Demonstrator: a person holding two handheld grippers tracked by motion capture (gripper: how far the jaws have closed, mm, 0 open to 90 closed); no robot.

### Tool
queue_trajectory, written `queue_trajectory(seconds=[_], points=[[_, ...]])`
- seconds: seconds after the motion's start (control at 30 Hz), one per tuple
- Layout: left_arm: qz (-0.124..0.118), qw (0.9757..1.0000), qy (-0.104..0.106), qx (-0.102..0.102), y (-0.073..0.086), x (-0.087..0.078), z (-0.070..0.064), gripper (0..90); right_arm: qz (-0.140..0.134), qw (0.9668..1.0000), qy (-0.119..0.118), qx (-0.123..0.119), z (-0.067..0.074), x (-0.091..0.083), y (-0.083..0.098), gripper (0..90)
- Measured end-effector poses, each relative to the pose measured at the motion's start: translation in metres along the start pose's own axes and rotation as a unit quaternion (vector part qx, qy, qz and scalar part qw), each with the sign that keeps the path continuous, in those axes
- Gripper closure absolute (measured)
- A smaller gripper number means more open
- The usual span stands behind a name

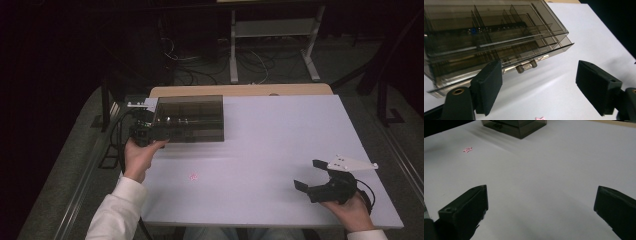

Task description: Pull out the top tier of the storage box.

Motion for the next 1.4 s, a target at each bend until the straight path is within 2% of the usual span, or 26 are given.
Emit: queue_trajectory(seconds=[0.17, 0.3, 0.5, 0.7, 0.77, 0.87, 1.1, 1.27, 1.33, 1.4], points=[[0.004, 0.9999, 0.008, 0.009, -0.006, -0.004, 0.003, 17.6, 0.0, 1.0, 0.0, 0.0, 0.0, 0.0, 0.0, 0.0], [-0.003, 0.9995, 0.023, 0.02, -0.01, -0.005, 0.005, 17.7, 0.0, 1.0, 0.0, 0.0, 0.0, 0.0, 0.0, 0.0], [0.017, 0.9974, 0.026, 0.065, -0.02, -0.005, 0.002, 16.8, 0.001, 1.0, 0.0, 0.0, 0.0, 0.0, 0.0, 0.0], [0.015, 0.9948, 0.035, 0.094, -0.031, -0.006, 0.0, 15.0, 0.002, 1.0, -0.001, 0.0, 0.0, 0.001, 0.0, 0.0], [0.027, 0.9924, 0.035, 0.115, -0.033, -0.006, -0.002, 15.1, 0.002, 1.0, -0.001, -0.001, 0.0, 0.001, 0.0, 0.0], [0.04, 0.9894, 0.047, 0.132, -0.037, -0.005, -0.005, 15.0, 0.001, 1.0, -0.001, 0.0, 0.0, 0.001, 0.0, 0.0], [0.042, 0.9823, 0.052, 0.175, -0.046, -0.004, -0.005, 14.9, 0.002, 1.0, -0.001, -0.001, 0.0, 0.001, 0.001, 0.0], [0.037, 0.9786, 0.072, 0.189, -0.05, 0.0, -0.004, 14.9, 0.002, 1.0, -0.003, -0.002, -0.001, 0.001, 0.001, 0.0], [0.035, 0.9752, 0.075, 0.205, -0.052, 0.001, -0.002, 14.8, 0.003, 1.0, -0.003, -0.001, -0.001, 0.002, 0.001, 0.0], [0.041, 0.9705, 0.072, 0.226, -0.053, 0.002, -0.001, 14.9, 0.003, 1.0, -0.003, 0.0, -0.002, 0.002, 0.001, 0.0]])
Point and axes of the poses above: each handheld gripper's, and its own axes: x roughly forward along the jaws, y roughly out of its underside, z roughly to its left, the point moved 5 cm from there along x, roughly forward along the jaws, and after that the axes turned 5 degrees about -x, right-handed, at the moved point
